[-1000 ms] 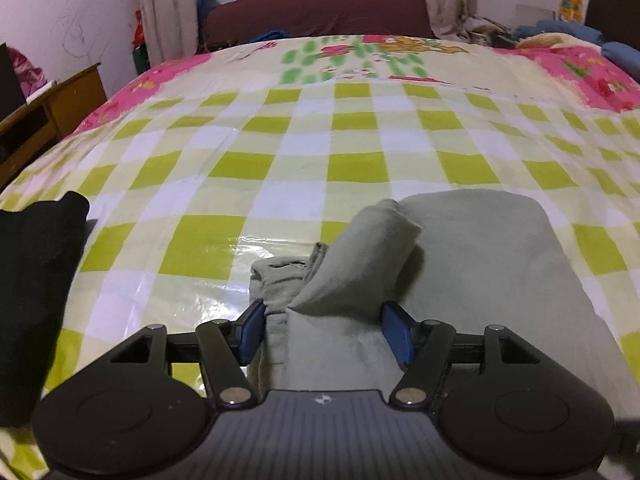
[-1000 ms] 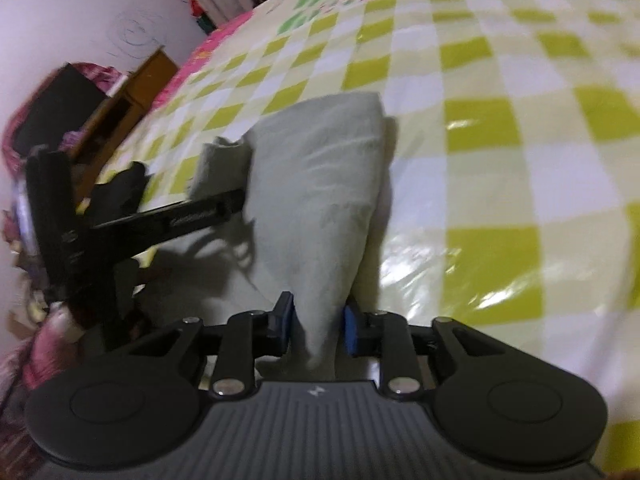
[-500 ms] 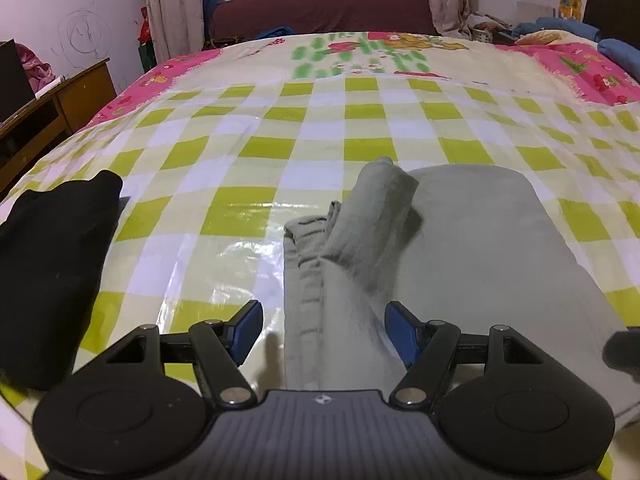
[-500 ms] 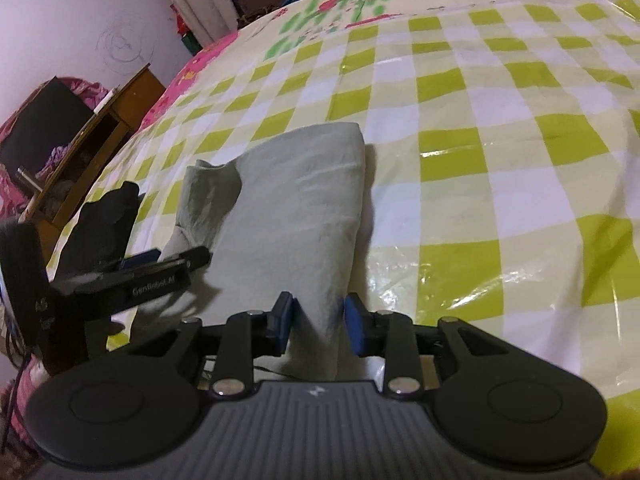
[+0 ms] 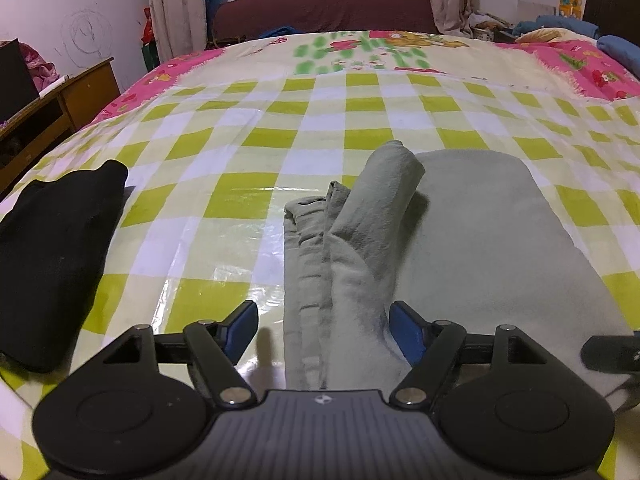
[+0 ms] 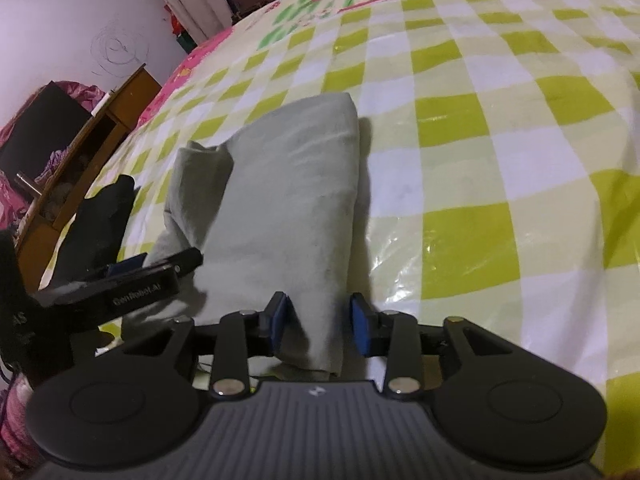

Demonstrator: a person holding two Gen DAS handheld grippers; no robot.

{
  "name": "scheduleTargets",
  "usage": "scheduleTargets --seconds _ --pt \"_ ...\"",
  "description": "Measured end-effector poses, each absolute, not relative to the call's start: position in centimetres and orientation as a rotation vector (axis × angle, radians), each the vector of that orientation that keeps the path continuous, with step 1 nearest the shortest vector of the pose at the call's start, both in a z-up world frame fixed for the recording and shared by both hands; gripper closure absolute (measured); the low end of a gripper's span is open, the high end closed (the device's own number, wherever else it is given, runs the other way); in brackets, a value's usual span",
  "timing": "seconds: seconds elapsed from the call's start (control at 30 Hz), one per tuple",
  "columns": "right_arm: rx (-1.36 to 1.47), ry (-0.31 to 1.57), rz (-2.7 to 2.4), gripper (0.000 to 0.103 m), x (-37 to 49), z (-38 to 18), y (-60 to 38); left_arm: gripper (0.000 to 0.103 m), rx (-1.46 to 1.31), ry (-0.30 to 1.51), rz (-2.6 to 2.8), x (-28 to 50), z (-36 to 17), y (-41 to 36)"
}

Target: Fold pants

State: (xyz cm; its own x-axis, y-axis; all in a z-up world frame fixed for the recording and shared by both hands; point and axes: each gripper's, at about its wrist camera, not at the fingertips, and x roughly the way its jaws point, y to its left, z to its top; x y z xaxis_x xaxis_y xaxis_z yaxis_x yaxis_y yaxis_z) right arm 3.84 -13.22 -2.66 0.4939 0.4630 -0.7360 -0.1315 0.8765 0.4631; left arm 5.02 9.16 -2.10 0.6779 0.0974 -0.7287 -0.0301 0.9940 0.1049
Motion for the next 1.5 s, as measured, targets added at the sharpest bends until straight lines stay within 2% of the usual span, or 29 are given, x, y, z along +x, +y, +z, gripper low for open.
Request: scheduleTargets --seconds 0.3,0.43,1.5 --pt "0.397 0.958 0.363 0.065 2.6 -2.5 -14.2 0.016 0.131 0.808 0.073 4.5 -2.2 8.5" --pt "0.417 0.954 0.353 0.06 2.4 -2.9 -14.8 0.016 0.152 0.806 0.069 4.1 -2.1 8.2" --pt "0.422 0.91 0.359 0.059 1.0 -2.6 -15.1 0.015 0.205 0.801 0.08 1.5 -1.3 7.5"
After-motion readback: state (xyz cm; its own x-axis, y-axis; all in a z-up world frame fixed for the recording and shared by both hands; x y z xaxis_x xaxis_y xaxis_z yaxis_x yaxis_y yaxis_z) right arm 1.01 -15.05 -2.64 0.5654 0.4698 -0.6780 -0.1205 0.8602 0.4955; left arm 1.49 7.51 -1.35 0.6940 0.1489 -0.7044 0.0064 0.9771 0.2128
